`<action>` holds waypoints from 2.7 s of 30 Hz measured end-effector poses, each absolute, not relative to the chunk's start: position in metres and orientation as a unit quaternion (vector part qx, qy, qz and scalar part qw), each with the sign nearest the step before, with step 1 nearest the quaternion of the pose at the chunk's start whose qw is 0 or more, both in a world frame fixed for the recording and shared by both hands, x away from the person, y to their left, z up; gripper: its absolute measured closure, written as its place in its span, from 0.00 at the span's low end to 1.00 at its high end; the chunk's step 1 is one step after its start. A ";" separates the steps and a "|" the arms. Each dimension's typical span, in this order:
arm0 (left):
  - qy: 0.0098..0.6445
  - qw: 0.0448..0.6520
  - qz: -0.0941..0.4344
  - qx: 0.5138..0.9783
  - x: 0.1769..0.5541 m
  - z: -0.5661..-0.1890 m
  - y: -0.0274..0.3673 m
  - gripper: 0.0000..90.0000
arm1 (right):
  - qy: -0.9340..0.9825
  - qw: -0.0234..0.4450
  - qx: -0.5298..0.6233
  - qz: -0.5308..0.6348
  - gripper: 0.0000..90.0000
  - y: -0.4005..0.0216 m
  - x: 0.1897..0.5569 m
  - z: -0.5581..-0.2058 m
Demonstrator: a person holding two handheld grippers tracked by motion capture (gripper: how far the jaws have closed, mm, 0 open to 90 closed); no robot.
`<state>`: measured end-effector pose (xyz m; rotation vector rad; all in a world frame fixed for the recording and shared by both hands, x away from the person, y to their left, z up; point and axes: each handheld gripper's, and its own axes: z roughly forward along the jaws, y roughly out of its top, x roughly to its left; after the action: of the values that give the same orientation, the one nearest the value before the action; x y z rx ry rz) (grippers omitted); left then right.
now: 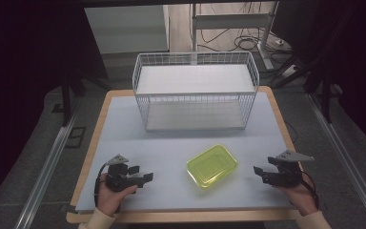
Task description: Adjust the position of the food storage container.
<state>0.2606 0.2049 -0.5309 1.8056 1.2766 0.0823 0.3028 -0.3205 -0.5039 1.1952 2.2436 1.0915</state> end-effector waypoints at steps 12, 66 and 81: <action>0.518 0.439 0.033 0.733 0.262 -0.532 0.203 0.25 | 0.825 0.144 0.398 0.374 1.00 -0.335 0.306 -0.492; 0.531 0.445 0.044 0.720 0.261 -0.526 0.214 0.24 | 0.894 0.032 0.289 0.342 1.00 -0.229 0.313 -0.506; 0.530 0.447 0.045 0.719 0.261 -0.525 0.215 0.25 | 0.905 0.024 0.250 0.342 1.00 -0.197 0.303 -0.503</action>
<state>0.2607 0.2152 -0.5252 1.7807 1.3135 0.1106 0.3029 -0.1968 -0.5029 0.7724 2.8013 1.0589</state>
